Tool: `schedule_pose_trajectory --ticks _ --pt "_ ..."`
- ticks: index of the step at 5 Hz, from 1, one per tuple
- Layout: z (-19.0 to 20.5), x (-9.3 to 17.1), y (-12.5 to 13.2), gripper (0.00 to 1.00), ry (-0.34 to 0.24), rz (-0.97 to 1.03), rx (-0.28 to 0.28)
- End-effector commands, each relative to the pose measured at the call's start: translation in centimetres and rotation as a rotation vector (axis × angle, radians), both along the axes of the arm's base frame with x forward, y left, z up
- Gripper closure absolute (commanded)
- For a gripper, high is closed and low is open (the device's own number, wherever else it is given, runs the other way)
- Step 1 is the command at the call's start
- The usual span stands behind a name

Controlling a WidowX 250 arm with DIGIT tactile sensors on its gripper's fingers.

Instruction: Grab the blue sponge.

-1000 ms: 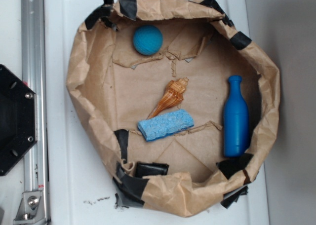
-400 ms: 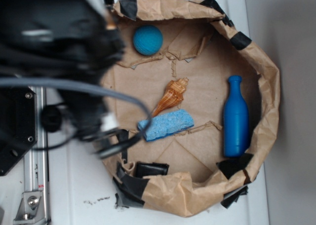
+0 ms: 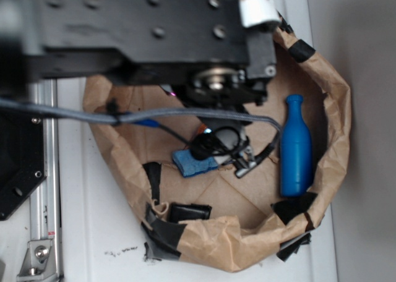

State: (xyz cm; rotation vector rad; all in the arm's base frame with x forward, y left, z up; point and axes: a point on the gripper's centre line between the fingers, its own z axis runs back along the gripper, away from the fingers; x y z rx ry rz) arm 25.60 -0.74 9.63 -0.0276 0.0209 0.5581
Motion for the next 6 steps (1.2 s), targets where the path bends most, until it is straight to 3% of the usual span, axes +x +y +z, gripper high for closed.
schedule_pose_trajectory --ticks 1,2,3,4,5,6 --pt "-7.2 1.5 -3.2 0.00 0.135 0.013 -0.100" --pt "-8.5 0.9 -3.2 0.00 0.153 -0.217 -0.104" --pt "-8.3 -0.6 -2.4 1.00 0.101 -0.210 -0.144" --pt "-6.9 -1.0 -1.9 1.00 0.045 -0.262 -0.105" --pt "-2.0 -0.7 -1.0 1.00 -0.099 -0.429 -0.045" --pt "3.1 0.1 0.0 1.00 -0.071 -0.562 0.087"
